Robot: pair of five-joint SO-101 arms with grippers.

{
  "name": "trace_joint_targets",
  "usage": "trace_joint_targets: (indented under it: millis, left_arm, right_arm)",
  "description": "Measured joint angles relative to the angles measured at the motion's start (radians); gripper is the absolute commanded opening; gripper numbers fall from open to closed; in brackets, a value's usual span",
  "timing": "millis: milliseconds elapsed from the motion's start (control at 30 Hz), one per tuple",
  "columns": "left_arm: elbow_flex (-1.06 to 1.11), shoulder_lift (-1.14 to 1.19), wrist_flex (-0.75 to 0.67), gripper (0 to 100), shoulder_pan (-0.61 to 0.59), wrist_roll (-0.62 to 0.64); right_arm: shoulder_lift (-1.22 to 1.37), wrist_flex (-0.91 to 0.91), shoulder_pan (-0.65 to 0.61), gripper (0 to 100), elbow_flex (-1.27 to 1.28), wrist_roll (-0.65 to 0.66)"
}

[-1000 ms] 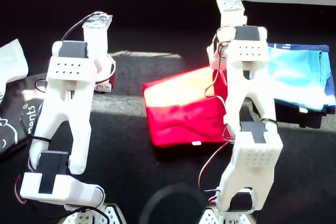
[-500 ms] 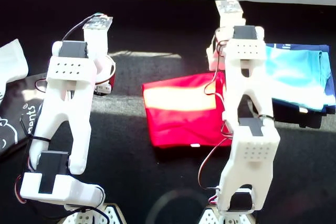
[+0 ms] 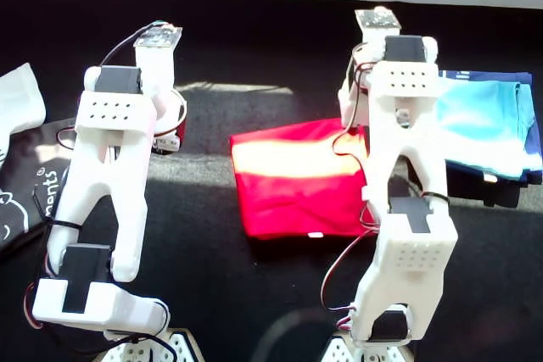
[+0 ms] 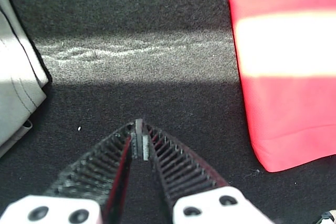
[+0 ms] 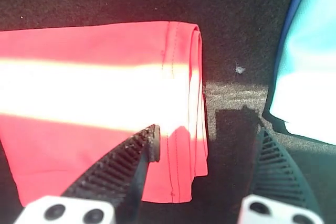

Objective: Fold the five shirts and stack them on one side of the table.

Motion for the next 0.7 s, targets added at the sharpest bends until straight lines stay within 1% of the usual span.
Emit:
trace_joint_targets:
  millis: [200, 333, 433, 533, 633, 700]
  left_arm:
    - [0.000, 0.000, 0.000, 1, -0.055, 0.000]
    - [0.000, 0.000, 0.000, 1, -0.074, 0.000]
    - [0.000, 0.000, 0.000, 1, -0.074, 0.000]
    - [0.000, 0.000, 0.000, 1, -0.074, 0.000]
    - [0.000, 0.000, 0.000, 1, -0.074, 0.000]
    - [0.000, 0.000, 0.000, 1, -0.074, 0.000]
  right_arm:
    - [-0.026, 0.006, -0.043, 28.6, 0.071, -0.040]
    - [-0.173, -0.046, -0.052, 27.6, 0.195, -0.069]
    - [-0.331, -0.155, -0.055, 27.4, 0.373, -0.072]
    - [-0.457, -0.318, -0.055, 27.9, 0.621, -0.072]
    - [-0.500, -0.494, -0.055, 32.4, 0.872, -0.072]
    - [-0.502, -0.586, -0.064, 35.1, 0.979, -0.089]
